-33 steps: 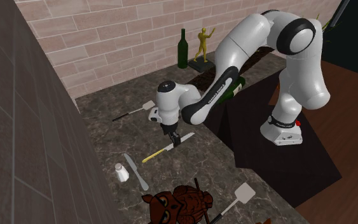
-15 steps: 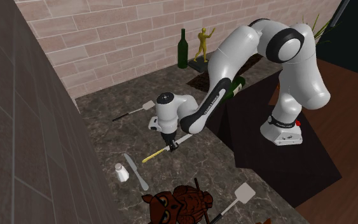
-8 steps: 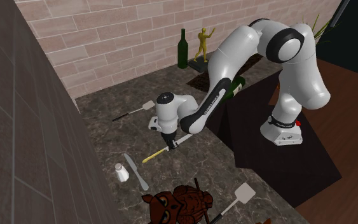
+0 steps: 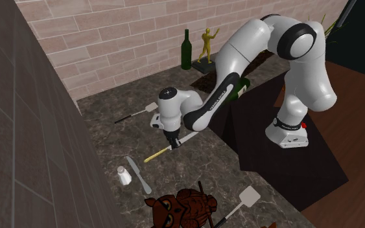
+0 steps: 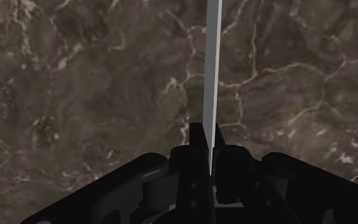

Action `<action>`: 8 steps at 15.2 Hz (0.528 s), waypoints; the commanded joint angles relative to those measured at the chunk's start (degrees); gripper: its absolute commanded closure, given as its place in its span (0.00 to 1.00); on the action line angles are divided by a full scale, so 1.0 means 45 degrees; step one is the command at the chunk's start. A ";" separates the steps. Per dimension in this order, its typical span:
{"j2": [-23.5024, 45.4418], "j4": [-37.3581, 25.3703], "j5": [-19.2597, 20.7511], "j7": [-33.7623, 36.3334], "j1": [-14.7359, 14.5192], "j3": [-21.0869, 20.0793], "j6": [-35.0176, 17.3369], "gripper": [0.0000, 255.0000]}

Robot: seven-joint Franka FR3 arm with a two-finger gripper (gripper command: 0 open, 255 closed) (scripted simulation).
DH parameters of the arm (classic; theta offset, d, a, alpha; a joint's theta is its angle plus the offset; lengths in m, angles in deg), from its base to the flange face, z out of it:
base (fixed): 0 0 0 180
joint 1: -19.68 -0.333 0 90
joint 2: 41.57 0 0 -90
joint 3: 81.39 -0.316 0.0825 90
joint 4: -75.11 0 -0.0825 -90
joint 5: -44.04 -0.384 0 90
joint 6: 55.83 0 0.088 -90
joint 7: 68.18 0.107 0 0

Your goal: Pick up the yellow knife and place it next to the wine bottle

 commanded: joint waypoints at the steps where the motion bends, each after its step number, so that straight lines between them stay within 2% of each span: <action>1: -0.0272 0.0038 -0.0042 -0.0026 0.0023 -0.0030 0.0239 1.00; 8: -0.1111 -0.0032 -0.0182 -0.0117 0.0084 -0.0116 0.1142 1.00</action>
